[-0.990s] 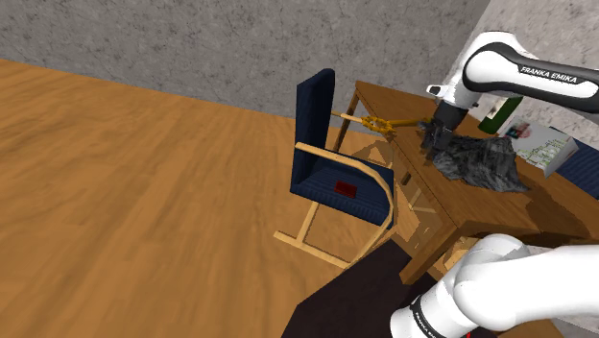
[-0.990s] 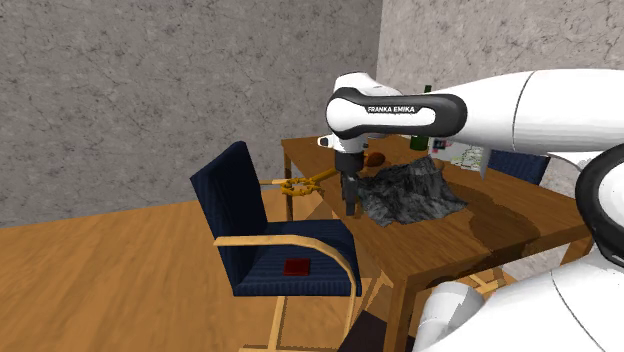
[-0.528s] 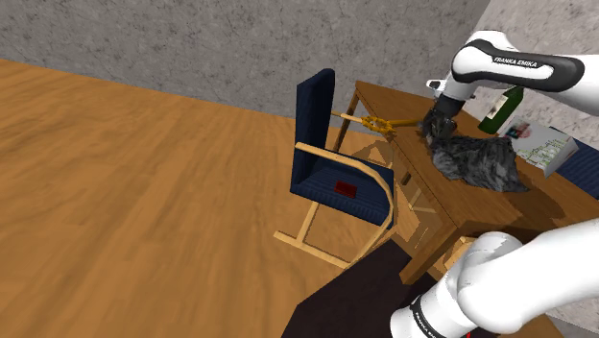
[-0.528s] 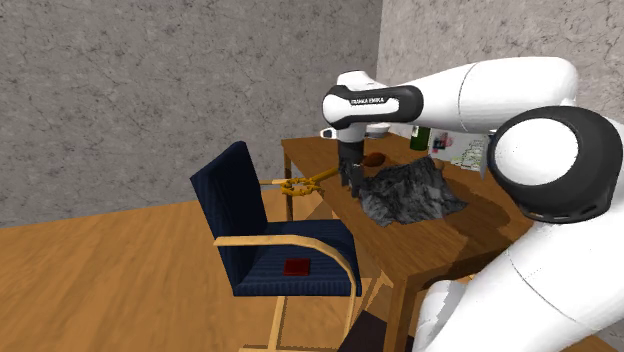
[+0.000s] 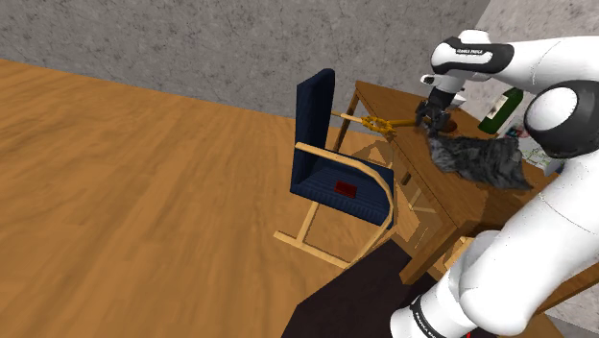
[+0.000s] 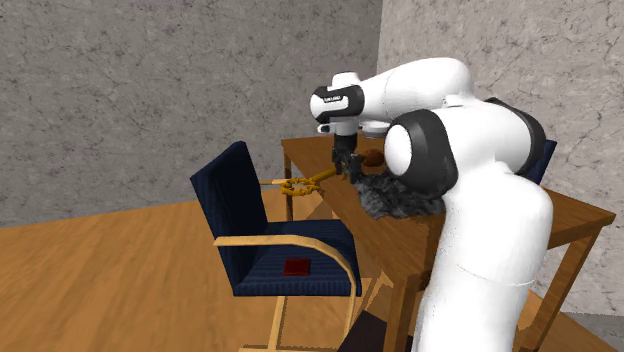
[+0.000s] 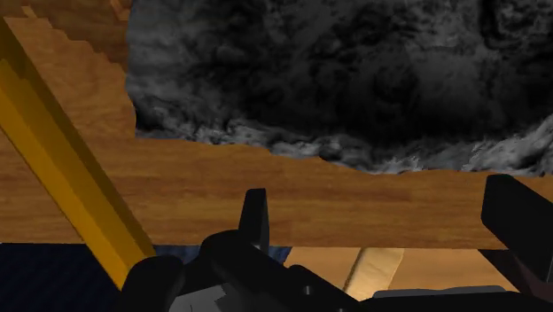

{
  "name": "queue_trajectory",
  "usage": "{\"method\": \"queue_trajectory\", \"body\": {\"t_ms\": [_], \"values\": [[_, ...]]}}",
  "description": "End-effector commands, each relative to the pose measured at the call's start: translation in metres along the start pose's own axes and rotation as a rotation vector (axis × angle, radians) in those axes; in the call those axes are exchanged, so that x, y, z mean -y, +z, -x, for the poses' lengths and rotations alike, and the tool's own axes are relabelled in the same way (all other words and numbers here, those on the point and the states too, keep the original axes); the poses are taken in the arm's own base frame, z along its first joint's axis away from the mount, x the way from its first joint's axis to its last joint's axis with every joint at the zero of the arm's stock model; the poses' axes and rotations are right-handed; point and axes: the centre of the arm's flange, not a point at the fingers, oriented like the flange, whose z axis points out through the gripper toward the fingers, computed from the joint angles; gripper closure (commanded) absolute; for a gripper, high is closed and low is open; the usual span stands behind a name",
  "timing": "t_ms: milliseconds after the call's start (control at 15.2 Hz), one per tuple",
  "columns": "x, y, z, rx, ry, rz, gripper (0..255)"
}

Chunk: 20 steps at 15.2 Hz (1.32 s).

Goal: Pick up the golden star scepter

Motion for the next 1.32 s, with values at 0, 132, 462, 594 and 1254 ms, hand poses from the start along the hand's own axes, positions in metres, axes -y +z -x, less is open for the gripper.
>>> {"method": "queue_trajectory", "body": {"t_ms": [0,132,462,594,1254], "values": [[-0.025,-0.003,0.007,0.01,-0.069,0.009,0],[-0.049,-0.004,0.012,0.016,-0.127,0.015,0],[-0.112,-0.007,0.018,0.032,-0.272,0.029,0],[-0.136,-0.008,0.018,0.037,-0.327,0.034,0],[-0.137,0.032,0.016,0.037,-0.327,0.034,255]]}}
